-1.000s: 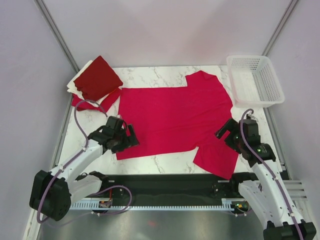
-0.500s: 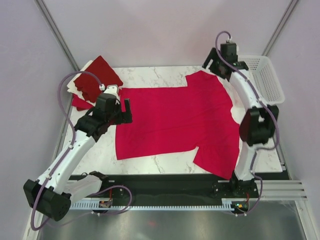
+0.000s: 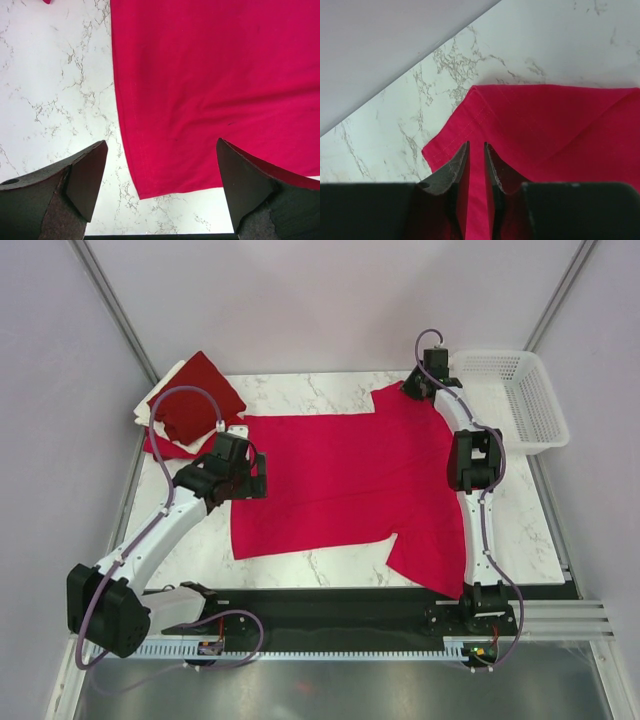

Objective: Fold and stack the t-shirts
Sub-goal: Flatten the tshirt out

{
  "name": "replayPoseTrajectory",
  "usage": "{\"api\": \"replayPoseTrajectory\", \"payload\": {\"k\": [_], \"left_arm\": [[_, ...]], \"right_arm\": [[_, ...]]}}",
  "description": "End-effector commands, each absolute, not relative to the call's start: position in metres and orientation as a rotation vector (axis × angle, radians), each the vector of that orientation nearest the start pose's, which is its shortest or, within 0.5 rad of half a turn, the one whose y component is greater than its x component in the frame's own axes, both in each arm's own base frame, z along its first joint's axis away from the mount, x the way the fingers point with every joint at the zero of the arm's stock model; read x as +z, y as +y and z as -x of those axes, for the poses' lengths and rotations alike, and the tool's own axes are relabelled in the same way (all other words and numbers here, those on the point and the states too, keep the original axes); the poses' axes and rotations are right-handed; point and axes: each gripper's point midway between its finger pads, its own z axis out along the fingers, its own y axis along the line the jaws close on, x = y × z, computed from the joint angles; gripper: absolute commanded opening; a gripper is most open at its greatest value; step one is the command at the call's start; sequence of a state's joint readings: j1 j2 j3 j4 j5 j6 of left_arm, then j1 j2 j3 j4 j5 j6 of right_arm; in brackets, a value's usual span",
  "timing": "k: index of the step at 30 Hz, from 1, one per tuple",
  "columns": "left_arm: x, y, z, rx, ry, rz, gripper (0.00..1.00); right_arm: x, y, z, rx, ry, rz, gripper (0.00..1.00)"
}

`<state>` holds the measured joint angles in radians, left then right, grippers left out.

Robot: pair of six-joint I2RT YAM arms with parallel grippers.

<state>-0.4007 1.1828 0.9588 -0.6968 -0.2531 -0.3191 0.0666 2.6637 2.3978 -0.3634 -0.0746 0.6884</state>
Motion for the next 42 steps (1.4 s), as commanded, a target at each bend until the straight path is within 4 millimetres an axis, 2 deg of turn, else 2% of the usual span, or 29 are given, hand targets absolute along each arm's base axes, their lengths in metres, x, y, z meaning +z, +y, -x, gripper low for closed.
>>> {"api": "replayPoseTrajectory", "payload": {"k": [1,6,9,12,17,23,24,26,27,28,29,30,31,32,33,34,37,38,39,40,41,42], "left_arm": [[0.159,-0.09,-0.293,-0.017,2.387,-0.034,0.96],[0.157,-0.089,-0.293,-0.013,2.393,-0.035,0.96],[0.155,-0.09,-0.294,-0.011,2.399,-0.038,0.96],[0.153,-0.089,-0.294,-0.005,2.405,-0.037,0.96],[0.151,-0.089,-0.295,0.002,2.411,-0.04,0.96],[0.149,-0.088,-0.295,0.011,2.416,-0.041,0.95],[0.149,-0.088,-0.295,0.014,2.417,-0.039,0.95],[0.148,-0.087,-0.295,0.019,2.419,-0.042,0.95],[0.149,-0.087,-0.295,0.019,2.417,-0.039,0.95],[0.149,-0.087,-0.295,0.023,2.416,-0.038,0.95],[0.148,-0.086,-0.295,0.025,2.417,-0.038,0.95],[0.148,-0.085,-0.295,0.032,2.417,-0.034,0.95],[0.147,-0.085,-0.294,0.037,2.42,-0.035,0.95],[0.146,-0.084,-0.295,0.041,2.419,-0.034,0.95],[0.146,-0.083,-0.295,0.046,2.418,-0.032,0.95],[0.146,-0.083,-0.294,0.049,2.42,-0.032,0.95],[0.147,-0.082,-0.295,0.057,2.415,-0.028,0.95],[0.147,-0.082,-0.295,0.058,2.415,-0.027,0.95],[0.148,-0.081,-0.295,0.061,2.412,-0.026,0.95],[0.148,-0.081,-0.296,0.061,2.411,-0.025,0.95],[0.148,-0.081,-0.295,0.061,2.411,-0.025,0.95],[0.151,-0.081,-0.295,0.056,2.401,-0.023,0.95]], "right_arm": [[0.098,0.098,-0.703,0.556,2.017,-0.606,0.25],[0.076,0.086,-0.699,0.474,2.047,-0.627,0.27],[0.062,0.073,-0.695,0.41,2.063,-0.666,0.27],[0.052,0.067,-0.691,0.406,2.085,-0.68,0.28],[0.05,0.064,-0.686,0.377,2.096,-0.679,0.29],[0.053,0.043,-0.693,0.325,2.06,-0.706,0.33],[0.064,0.04,-0.699,0.322,2.031,-0.702,0.34],[0.067,0.034,-0.708,0.305,1.995,-0.697,0.37],[0.084,0.025,-0.718,0.277,1.935,-0.695,0.39],[0.081,0.02,-0.723,0.248,1.912,-0.692,0.4],[0.104,0.014,-0.735,0.222,1.833,-0.665,0.41],[0.102,-0.003,-0.738,0.145,1.791,-0.696,0.41],[0.119,-0.011,-0.747,0.132,1.705,-0.687,0.45],[0.121,-0.018,-0.749,0.096,1.674,-0.672,0.47],[0.134,-0.028,-0.752,0.065,1.609,-0.671,0.5],[0.155,-0.028,-0.758,0.078,1.519,-0.646,0.55],[0.189,-0.022,-0.762,0.124,1.456,-0.598,0.63],[0.187,-0.018,-0.759,0.138,1.479,-0.583,0.64],[0.227,-0.011,-0.751,0.178,1.44,-0.559,0.65],[0.246,-0.004,-0.745,0.214,1.413,-0.539,0.7],[0.228,0.0,-0.735,0.207,1.466,-0.544,0.74],[0.28,0.01,-0.719,0.236,1.407,-0.518,0.77]]}}
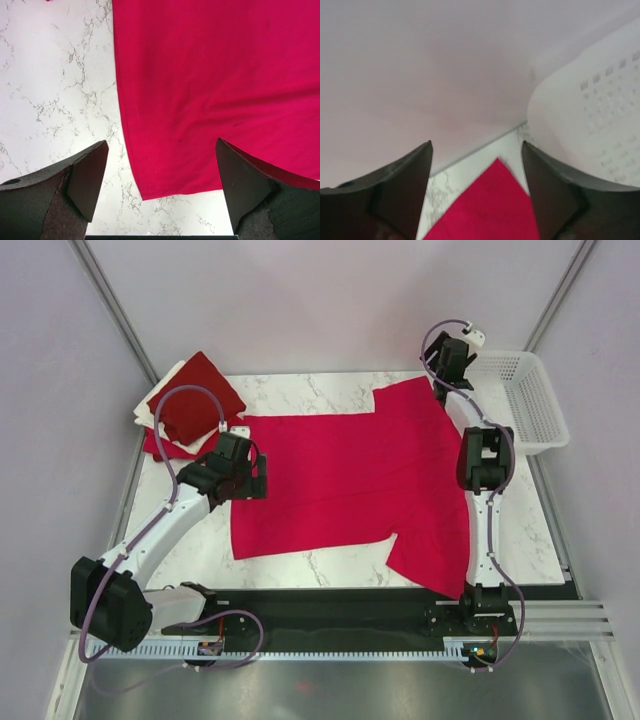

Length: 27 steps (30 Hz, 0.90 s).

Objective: Fold and stack the t-shirts
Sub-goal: Flatten the tshirt out, then fold the tshirt

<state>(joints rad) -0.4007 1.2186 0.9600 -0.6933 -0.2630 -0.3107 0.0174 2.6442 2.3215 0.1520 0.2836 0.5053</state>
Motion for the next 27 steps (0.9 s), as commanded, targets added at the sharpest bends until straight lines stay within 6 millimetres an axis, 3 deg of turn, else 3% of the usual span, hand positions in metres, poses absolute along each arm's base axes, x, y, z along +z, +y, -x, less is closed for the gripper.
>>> {"api": "replayPoseTrajectory", "payload": {"k": [1,2,3,4,5,6,7,8,9,10,11,12,13,14,15,16,17,18,19,20,21,23,24,26,27], "left_arm": [[0.151,-0.081,-0.294,0.055,2.401,-0.021,0.95],[0.152,-0.081,-0.294,0.049,2.398,-0.022,0.95],[0.152,-0.081,-0.294,0.044,2.398,-0.022,0.95],[0.153,-0.082,-0.294,0.038,2.397,-0.019,0.95],[0.152,-0.084,-0.294,0.029,2.399,-0.016,0.96],[0.152,-0.087,-0.293,0.0,2.407,-0.013,0.96],[0.153,-0.092,-0.291,-0.043,2.41,0.01,0.96],[0.154,-0.096,-0.286,-0.084,2.419,0.03,0.96],[0.156,-0.105,-0.28,-0.16,2.428,0.053,0.98],[0.148,-0.11,-0.271,-0.222,2.454,0.144,0.99],[0.15,-0.114,-0.262,-0.281,2.449,0.183,1.0],[0.143,-0.116,-0.254,-0.32,2.475,0.231,1.0],[0.125,-0.114,-0.24,-0.328,2.521,0.357,1.0],[0.121,-0.112,-0.231,-0.339,2.527,0.419,1.0],[0.113,-0.11,-0.222,-0.344,2.545,0.478,1.0],[0.093,-0.106,-0.207,-0.35,2.573,0.598,1.0],[0.085,-0.104,-0.199,-0.365,2.576,0.653,1.0],[0.088,-0.101,-0.194,-0.402,2.532,0.691,0.98],[0.074,-0.096,-0.184,-0.388,2.536,0.755,0.97],[0.072,-0.093,-0.182,-0.384,2.514,0.779,0.97],[0.076,-0.09,-0.183,-0.398,2.469,0.794,0.96],[0.078,-0.086,-0.183,-0.396,2.436,0.863,0.95],[0.077,-0.082,-0.185,-0.368,2.419,0.891,0.93],[0.068,-0.078,-0.183,-0.329,2.421,0.964,0.92],[0.065,-0.076,-0.182,-0.313,2.425,0.977,0.9]], "right_arm": [[0.29,0.017,-0.708,0.226,1.424,-0.497,0.84],[0.286,0.019,-0.697,0.205,1.462,-0.511,0.88],[0.328,0.03,-0.677,0.226,1.433,-0.491,0.92],[0.329,0.036,-0.664,0.22,1.488,-0.482,0.97],[0.313,0.036,-0.649,0.196,1.549,-0.496,0.98],[0.351,0.044,-0.621,0.215,1.518,-0.493,0.98],[0.347,0.046,-0.603,0.203,1.564,-0.497,0.98],[0.314,0.045,-0.582,0.159,1.65,-0.514,0.98],[0.343,0.041,-0.548,0.135,1.605,-0.557,0.98],[0.331,0.042,-0.528,0.127,1.659,-0.564,0.98],[0.293,0.041,-0.506,0.127,1.741,-0.604,0.98],[0.311,0.044,-0.478,0.193,1.723,-0.592,0.98],[0.301,0.05,-0.462,0.23,1.766,-0.563,0.98],[0.269,0.053,-0.443,0.236,1.849,-0.544,0.98],[0.28,0.056,-0.422,0.284,1.833,-0.537,0.98],[0.269,0.062,-0.407,0.326,1.879,-0.523,0.98],[0.243,0.065,-0.391,0.339,1.936,-0.523,0.98],[0.253,0.069,-0.375,0.39,1.911,-0.51,0.98],[0.247,0.076,-0.364,0.427,1.936,-0.484,0.98],[0.236,0.079,-0.352,0.439,1.964,-0.47,0.98],[0.244,0.083,-0.34,0.463,1.951,-0.447,0.98],[0.23,0.087,-0.32,0.475,2.005,-0.423,0.98],[0.235,0.089,-0.311,0.495,1.995,-0.409,0.98],[0.217,0.087,-0.294,0.492,2.047,-0.422,0.98],[0.217,0.083,-0.287,0.485,2.04,-0.435,0.98]]}}
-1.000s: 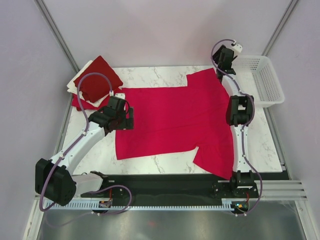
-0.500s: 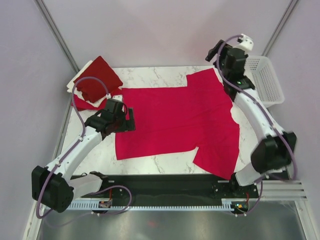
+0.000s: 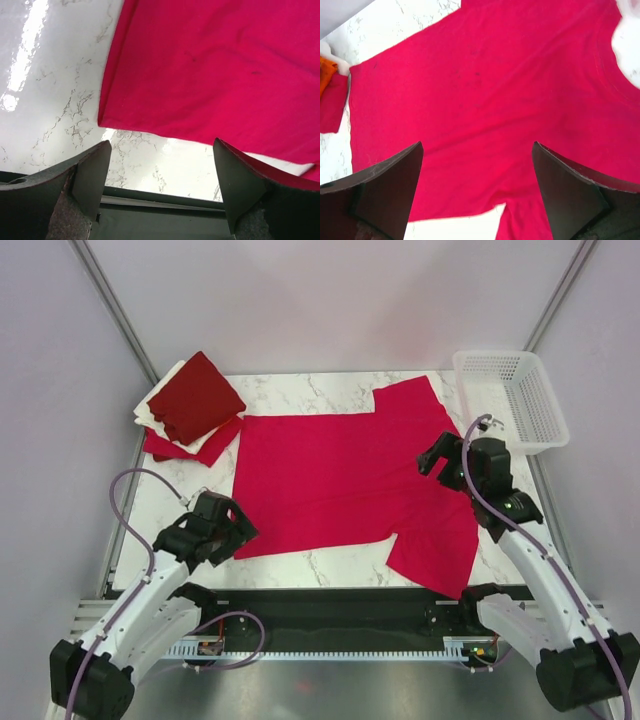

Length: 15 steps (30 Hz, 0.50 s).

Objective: Fold and stack the t-shirts
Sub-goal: Fold the tshirt

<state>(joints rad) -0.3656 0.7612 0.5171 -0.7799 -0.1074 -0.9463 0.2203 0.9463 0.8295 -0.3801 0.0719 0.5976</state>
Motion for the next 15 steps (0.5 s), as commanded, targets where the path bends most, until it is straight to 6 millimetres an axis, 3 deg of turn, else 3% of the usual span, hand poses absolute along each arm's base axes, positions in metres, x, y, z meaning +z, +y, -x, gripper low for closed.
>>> {"api": "replayPoseTrajectory", "payload": {"k": [1,7,15], "left_arm": [[0.057,-0.074,-0.179,-0.28,2.443,1.002,0.89],[0.034,-0.056,-0.171,-0.111,2.473,1.017,0.81],[0.026,-0.048,-0.179,-0.063,2.421,1.036,0.77]], "right_arm": [[0.208,0.08,-0.279,0.464,2.071,-0.456,0.98],[0.174,0.073,-0.257,0.417,2.151,-0.455,0.98],[0.167,0.077,-0.258,0.424,2.182,-0.422,0.98]]}}
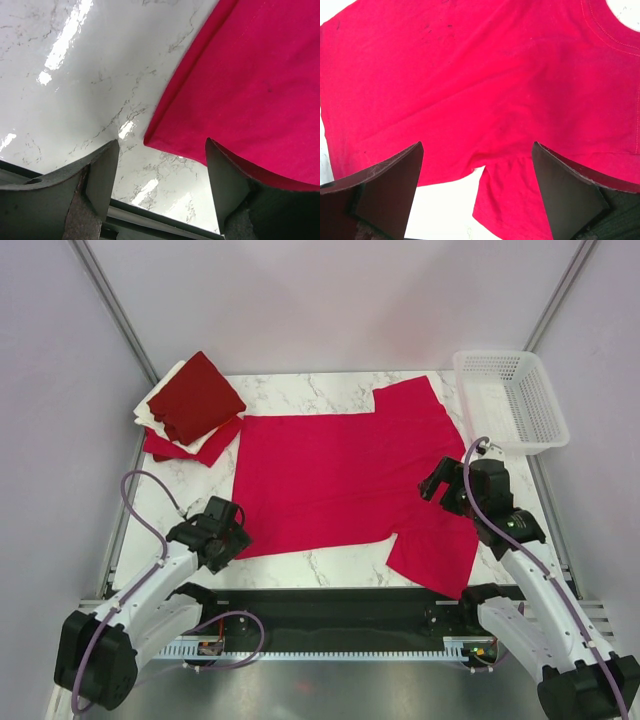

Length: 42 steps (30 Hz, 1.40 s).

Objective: Fold and stack the t-shirts
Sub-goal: Fold the tshirt

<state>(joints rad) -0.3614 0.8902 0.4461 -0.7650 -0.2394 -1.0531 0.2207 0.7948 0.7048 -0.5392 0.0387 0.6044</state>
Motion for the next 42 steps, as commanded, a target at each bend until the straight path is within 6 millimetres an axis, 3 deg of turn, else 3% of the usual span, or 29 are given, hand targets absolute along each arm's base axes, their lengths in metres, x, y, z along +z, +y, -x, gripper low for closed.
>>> {"api": "replayPoseTrajectory", "payload": {"k": [1,6,10,13,14,15,18,20,22,26,31,35,42], "left_arm": [[0.026,-0.049,-0.181,-0.073,2.414,1.03,0.76],[0.017,-0.056,-0.188,-0.111,2.427,1.004,0.56],[0.008,-0.062,-0.196,-0.118,2.452,0.989,0.47],[0.011,-0.065,-0.202,-0.125,2.45,0.965,0.24],[0.013,-0.066,-0.205,-0.134,2.44,0.959,0.05],[0.017,-0.066,-0.209,-0.142,2.428,0.95,0.02],[0.027,-0.067,-0.217,-0.156,2.393,0.934,0.02],[0.031,-0.066,-0.221,-0.157,2.375,0.928,0.02],[0.031,-0.065,-0.223,-0.157,2.365,0.925,0.02],[0.021,-0.066,-0.223,-0.159,2.37,0.917,0.02],[0.02,-0.07,-0.226,-0.19,2.36,0.89,0.02],[0.02,-0.071,-0.228,-0.203,2.361,0.878,0.02],[0.023,-0.072,-0.228,-0.22,2.35,0.865,0.02]], "right_arm": [[0.165,0.076,-0.257,0.42,2.188,-0.422,0.98],[0.153,0.056,-0.243,0.312,2.194,-0.529,0.98],[0.16,0.039,-0.233,0.242,2.155,-0.633,0.98],[0.155,0.036,-0.222,0.238,2.174,-0.713,0.98],[0.149,0.04,-0.219,0.264,2.196,-0.762,0.98],[0.141,0.055,-0.214,0.349,2.256,-0.766,0.98],[0.101,0.082,-0.192,0.457,2.478,-0.818,0.98],[0.084,0.084,-0.176,0.415,2.613,-0.86,0.98],[0.082,0.077,-0.165,0.345,2.661,-0.873,0.98],[0.099,0.073,-0.147,0.336,2.645,-0.895,0.98],[0.082,0.078,-0.108,0.309,2.822,-0.864,0.94],[0.083,0.079,-0.112,0.312,2.8,-0.854,0.86],[0.05,0.106,-0.124,0.46,2.886,-0.843,0.89]]}}
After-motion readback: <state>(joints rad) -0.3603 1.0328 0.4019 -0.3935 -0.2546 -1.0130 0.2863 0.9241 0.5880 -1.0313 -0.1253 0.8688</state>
